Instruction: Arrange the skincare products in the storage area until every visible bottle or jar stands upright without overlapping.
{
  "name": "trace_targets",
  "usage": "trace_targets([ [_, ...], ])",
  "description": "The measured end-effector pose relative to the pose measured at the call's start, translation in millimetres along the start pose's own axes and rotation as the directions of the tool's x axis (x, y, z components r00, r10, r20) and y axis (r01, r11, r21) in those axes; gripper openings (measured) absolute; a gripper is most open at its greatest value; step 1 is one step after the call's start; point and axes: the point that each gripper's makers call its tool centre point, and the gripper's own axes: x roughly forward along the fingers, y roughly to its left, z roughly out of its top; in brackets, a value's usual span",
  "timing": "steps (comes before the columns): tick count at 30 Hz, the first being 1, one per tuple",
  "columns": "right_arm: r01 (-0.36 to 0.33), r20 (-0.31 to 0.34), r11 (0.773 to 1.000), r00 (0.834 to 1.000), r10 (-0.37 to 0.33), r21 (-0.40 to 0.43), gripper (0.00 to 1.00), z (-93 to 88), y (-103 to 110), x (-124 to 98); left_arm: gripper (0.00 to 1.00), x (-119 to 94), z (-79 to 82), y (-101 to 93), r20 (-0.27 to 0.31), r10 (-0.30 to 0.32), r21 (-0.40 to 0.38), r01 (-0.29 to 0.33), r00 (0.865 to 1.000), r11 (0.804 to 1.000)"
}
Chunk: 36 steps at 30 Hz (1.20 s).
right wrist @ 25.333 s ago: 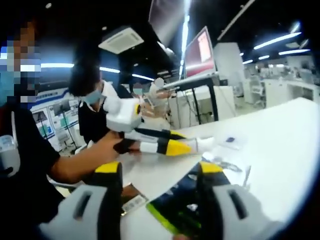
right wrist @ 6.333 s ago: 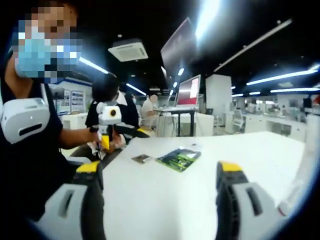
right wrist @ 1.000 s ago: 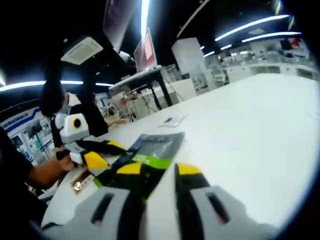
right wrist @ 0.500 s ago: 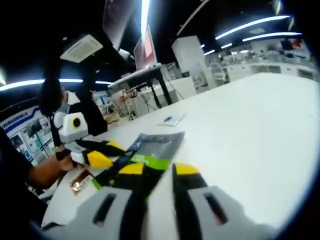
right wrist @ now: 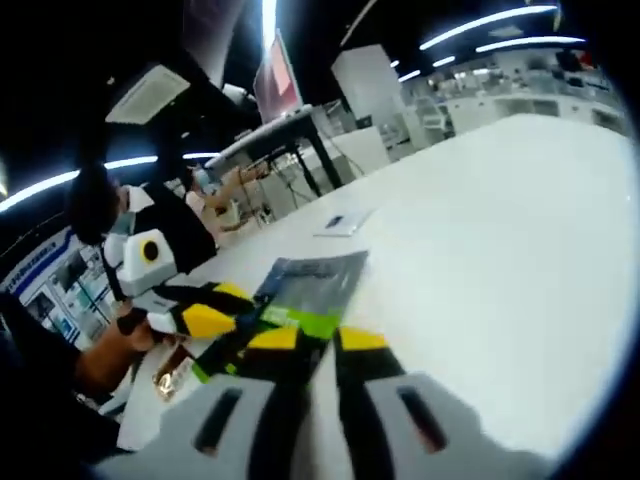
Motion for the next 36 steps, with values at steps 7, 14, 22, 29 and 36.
trace_targets([
  [7, -0.023, -0.001, 0.994, 1.000, 0.023, 0.105, 0.06, -0.4, -0.9, 0.9, 0.09, -0.1, -0.8, -0.3, -0.005, -0.012, -0.052, 0.011, 1.000, 0.999],
  [14, -0.022, -0.043, 0.995, 0.999, 0.026, 0.098, 0.01, -5.6, 6.9, 7.3, 0.03, 0.5, -2.9, -3.4, -0.018, -0.034, -0.075, 0.032, 0.999, 0.997],
  [22, 0.023, -0.014, 0.999, 1.000, -0.022, 0.043, 0.00, -4.1, 1.3, 3.5, 0.14, -1.7, -1.5, -9.9, 0.005, -0.094, -0.053, 0.094, 0.996, 0.994],
  [29, 0.038, 0.056, 0.999, 0.998, -0.038, -0.009, 0.00, 3.8, 3.6, -2.0, 0.27, -7.2, 6.3, -8.4, 0.057, -0.091, -0.054, 0.094, 0.994, 0.994],
  [36, 0.056, 0.146, 0.996, 0.988, -0.046, -0.070, 0.00, 12.9, 10.0, -10.2, 0.30, -11.7, 15.1, -5.1, 0.107, -0.084, -0.053, 0.090, 0.991, 0.995],
])
